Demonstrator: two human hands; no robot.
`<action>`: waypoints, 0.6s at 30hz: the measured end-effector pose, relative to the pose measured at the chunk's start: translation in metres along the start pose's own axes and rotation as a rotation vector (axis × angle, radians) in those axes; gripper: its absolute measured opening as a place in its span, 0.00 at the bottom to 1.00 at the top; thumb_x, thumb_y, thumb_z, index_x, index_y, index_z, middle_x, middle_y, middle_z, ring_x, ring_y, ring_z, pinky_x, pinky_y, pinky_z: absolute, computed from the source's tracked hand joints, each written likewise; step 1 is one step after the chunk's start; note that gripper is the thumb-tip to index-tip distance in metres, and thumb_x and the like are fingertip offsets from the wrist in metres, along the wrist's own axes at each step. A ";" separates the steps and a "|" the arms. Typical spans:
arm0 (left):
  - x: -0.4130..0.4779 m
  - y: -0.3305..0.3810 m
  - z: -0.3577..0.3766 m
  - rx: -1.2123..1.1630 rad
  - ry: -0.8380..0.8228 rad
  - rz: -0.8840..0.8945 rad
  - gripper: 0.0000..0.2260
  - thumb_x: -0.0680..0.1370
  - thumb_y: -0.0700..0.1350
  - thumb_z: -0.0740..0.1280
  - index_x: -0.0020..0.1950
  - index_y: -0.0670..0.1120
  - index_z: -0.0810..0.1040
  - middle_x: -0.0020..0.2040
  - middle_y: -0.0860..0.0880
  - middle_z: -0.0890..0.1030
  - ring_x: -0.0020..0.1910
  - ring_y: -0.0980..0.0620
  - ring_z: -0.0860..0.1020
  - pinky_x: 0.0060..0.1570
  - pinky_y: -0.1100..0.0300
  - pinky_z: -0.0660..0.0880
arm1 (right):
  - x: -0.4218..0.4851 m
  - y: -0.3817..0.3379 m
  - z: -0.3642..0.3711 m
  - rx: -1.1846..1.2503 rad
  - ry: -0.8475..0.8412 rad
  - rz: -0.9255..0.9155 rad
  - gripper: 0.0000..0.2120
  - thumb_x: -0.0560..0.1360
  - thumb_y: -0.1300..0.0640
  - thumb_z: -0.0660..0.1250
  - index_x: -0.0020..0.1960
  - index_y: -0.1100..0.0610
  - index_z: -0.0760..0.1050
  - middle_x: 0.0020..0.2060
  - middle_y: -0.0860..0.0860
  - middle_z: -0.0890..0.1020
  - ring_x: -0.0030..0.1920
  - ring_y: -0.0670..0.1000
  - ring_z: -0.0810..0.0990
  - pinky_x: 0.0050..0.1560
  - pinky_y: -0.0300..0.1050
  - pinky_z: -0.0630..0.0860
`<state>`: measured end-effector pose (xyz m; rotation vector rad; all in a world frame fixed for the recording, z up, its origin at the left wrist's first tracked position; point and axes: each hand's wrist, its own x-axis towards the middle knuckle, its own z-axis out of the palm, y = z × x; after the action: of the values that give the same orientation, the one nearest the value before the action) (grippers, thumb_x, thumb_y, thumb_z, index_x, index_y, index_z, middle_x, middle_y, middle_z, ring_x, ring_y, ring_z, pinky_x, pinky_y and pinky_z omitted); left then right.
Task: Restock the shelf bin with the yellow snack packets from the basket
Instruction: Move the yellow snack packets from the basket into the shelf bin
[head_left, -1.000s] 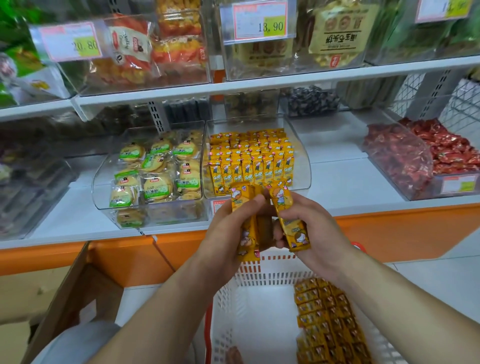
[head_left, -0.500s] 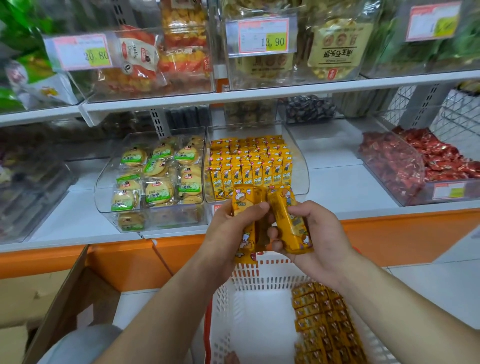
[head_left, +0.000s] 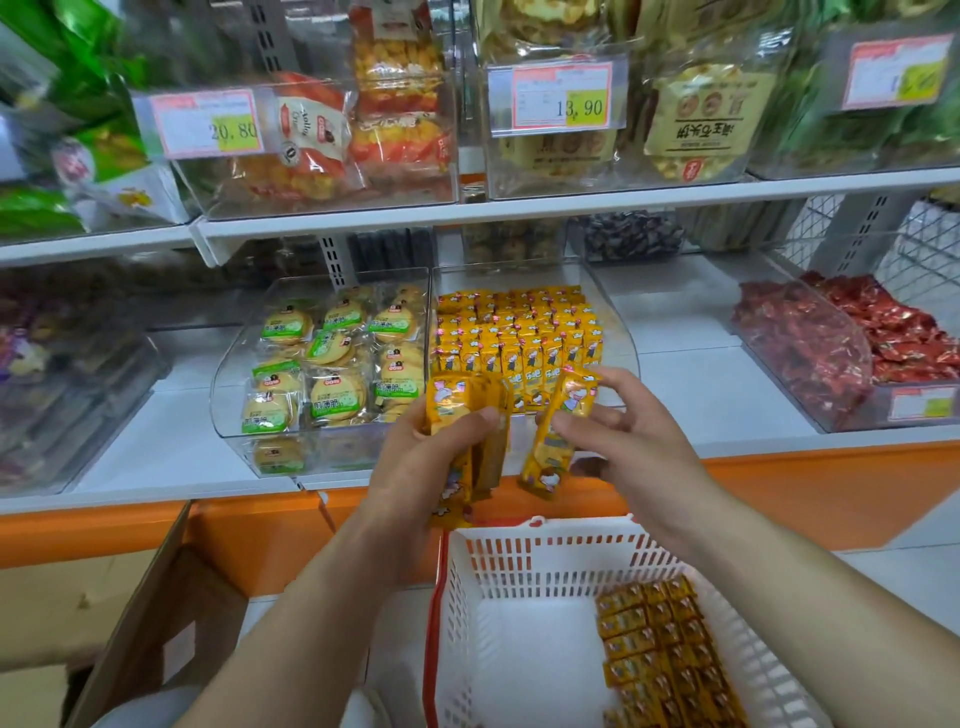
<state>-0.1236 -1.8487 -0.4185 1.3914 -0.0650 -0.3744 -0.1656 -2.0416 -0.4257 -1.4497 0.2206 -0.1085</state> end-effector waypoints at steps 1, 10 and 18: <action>0.001 0.004 -0.009 0.059 0.026 0.039 0.11 0.64 0.53 0.80 0.42 0.62 0.84 0.44 0.47 0.88 0.44 0.43 0.87 0.36 0.53 0.82 | 0.008 -0.002 0.004 -0.049 0.003 -0.050 0.27 0.69 0.56 0.78 0.65 0.44 0.72 0.57 0.58 0.80 0.48 0.54 0.85 0.45 0.51 0.81; 0.000 0.005 -0.078 0.270 0.163 0.128 0.21 0.63 0.57 0.82 0.53 0.60 0.80 0.44 0.56 0.87 0.41 0.56 0.86 0.32 0.64 0.79 | 0.140 0.001 0.061 -0.652 0.058 -0.290 0.26 0.63 0.52 0.83 0.55 0.45 0.73 0.46 0.44 0.77 0.44 0.50 0.80 0.44 0.46 0.77; 0.007 0.000 -0.095 0.212 0.161 0.121 0.24 0.60 0.62 0.78 0.54 0.61 0.80 0.47 0.55 0.87 0.45 0.54 0.87 0.40 0.57 0.82 | 0.203 0.037 0.090 -1.102 -0.001 -0.312 0.26 0.65 0.55 0.82 0.61 0.53 0.80 0.54 0.56 0.82 0.56 0.56 0.78 0.51 0.41 0.70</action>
<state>-0.0922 -1.7610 -0.4379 1.6147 -0.0573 -0.1573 0.0499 -1.9917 -0.4696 -2.5786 0.0334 -0.2643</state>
